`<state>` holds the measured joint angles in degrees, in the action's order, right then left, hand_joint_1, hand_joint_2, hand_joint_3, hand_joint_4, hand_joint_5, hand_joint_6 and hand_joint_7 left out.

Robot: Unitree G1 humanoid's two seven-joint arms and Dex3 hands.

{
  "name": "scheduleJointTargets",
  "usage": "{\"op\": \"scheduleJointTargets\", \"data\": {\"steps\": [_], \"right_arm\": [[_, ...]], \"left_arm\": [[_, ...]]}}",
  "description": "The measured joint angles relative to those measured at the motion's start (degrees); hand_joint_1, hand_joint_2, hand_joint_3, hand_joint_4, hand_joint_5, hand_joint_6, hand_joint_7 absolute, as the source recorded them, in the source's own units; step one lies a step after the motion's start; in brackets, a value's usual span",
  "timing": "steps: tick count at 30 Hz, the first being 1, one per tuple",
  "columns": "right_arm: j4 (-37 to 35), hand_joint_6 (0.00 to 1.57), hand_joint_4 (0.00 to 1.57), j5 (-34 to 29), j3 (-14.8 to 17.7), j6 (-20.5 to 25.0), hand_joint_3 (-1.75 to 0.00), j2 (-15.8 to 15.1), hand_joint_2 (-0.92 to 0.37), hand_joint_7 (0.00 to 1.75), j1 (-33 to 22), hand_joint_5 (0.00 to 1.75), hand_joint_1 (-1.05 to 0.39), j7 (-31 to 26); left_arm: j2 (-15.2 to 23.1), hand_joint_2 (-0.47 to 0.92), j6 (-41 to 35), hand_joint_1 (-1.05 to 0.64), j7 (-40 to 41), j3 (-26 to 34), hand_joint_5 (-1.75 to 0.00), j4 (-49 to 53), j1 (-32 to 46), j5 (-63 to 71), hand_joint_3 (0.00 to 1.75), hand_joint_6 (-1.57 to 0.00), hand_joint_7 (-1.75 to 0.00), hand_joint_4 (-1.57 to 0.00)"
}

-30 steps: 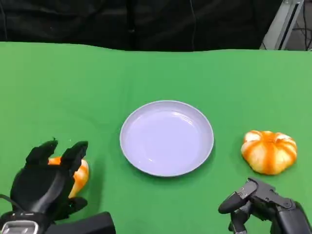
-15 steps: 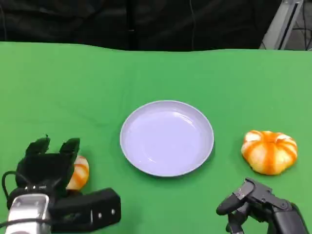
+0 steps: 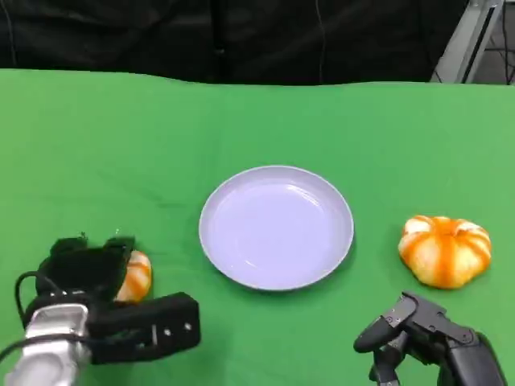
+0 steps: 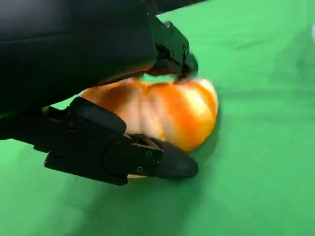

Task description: Grasp the bread from the table and place it into the plate.

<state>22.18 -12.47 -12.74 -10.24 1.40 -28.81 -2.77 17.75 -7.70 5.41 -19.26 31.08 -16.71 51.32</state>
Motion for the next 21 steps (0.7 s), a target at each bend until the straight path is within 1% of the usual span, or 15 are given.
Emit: {"op": "scheduleJointTargets", "data": {"steps": [3, 5, 8, 15, 16, 17, 18, 20, 21], "right_arm": [[0.0, 0.67, 0.60, 0.0, 0.0, 0.0, -1.20, 0.0, -0.49, 1.39, -0.1, 1.63, 0.00, 0.0], [0.0, 0.67, 0.61, 0.0, 0.0, 0.0, -1.19, 0.0, -0.49, 1.39, -0.1, 1.63, 0.00, 0.0], [0.1, 0.67, 0.61, 0.0, 0.1, 0.0, -1.18, 0.0, -0.49, 1.38, -0.1, 1.63, 0.00, 0.0], [0.2, 0.68, 0.61, 0.0, 0.1, 0.0, -1.17, -0.1, -0.50, 1.37, -0.1, 1.63, 0.01, 0.0], [0.2, 0.67, 0.60, 0.0, 0.1, 0.0, -1.17, -0.1, -0.51, 1.37, -0.1, 1.62, 0.00, 0.0], [0.3, 0.67, 0.60, 0.0, 0.0, 0.0, -1.17, -0.1, -0.51, 1.37, 0.0, 1.62, 0.00, 0.0], [0.5, 0.68, 0.60, 0.0, 0.0, 0.1, -1.17, -0.1, -0.51, 1.37, -0.2, 1.62, 0.00, 0.0], [0.7, 0.68, 0.60, 0.0, 0.1, 0.2, -1.17, -0.1, -0.51, 1.37, -0.4, 1.62, 0.00, 0.0], [0.8, 0.68, 0.60, 0.0, 0.0, 0.2, -1.17, -0.1, -0.51, 1.37, -0.4, 1.62, 0.00, 0.0]], "left_arm": [[0.9, 0.92, 3.5, -0.33, 2.0, 0.2, -1.74, 1.9, -0.6, -2.9, 0.35, -0.54, -1.74, -0.76], [1.2, 0.92, 4.2, -0.32, 2.4, -0.1, -1.75, 2.4, -1.0, -3.9, 0.31, -0.51, -1.74, -0.75], [1.8, 0.92, 5.3, -0.32, 2.8, -0.4, -1.75, 2.5, -1.0, -5.3, 0.26, -0.52, -1.75, -0.76], [2.4, 0.92, 6.6, -0.32, 4.5, -1.1, -1.75, 2.6, -0.9, -6.9, 0.25, -0.52, -1.75, -0.76], [2.4, 0.78, 6.7, -0.28, 4.6, -1.2, -1.75, 2.6, -0.9, -6.9, 0.59, -0.57, -1.75, -0.79], [2.7, 0.67, 7.9, -0.27, 6.0, -0.7, -1.75, 1.6, -0.1, -7.3, 0.82, -0.59, -1.75, -0.80], [3.2, 0.60, 10.6, -0.26, 8.5, -0.2, -1.75, -0.5, 1.5, -8.2, 0.96, -0.60, -1.75, -0.80], [3.3, 0.57, 17.2, -0.25, 13.4, 0.2, -1.75, -5.5, 4.4, -9.1, 1.03, -0.61, -1.75, -0.81], [3.3, 0.56, 19.1, -0.25, 14.7, 0.3, -1.75, -6.8, 4.9, -9.2, 1.05, -0.61, -1.75, -0.81]]}}
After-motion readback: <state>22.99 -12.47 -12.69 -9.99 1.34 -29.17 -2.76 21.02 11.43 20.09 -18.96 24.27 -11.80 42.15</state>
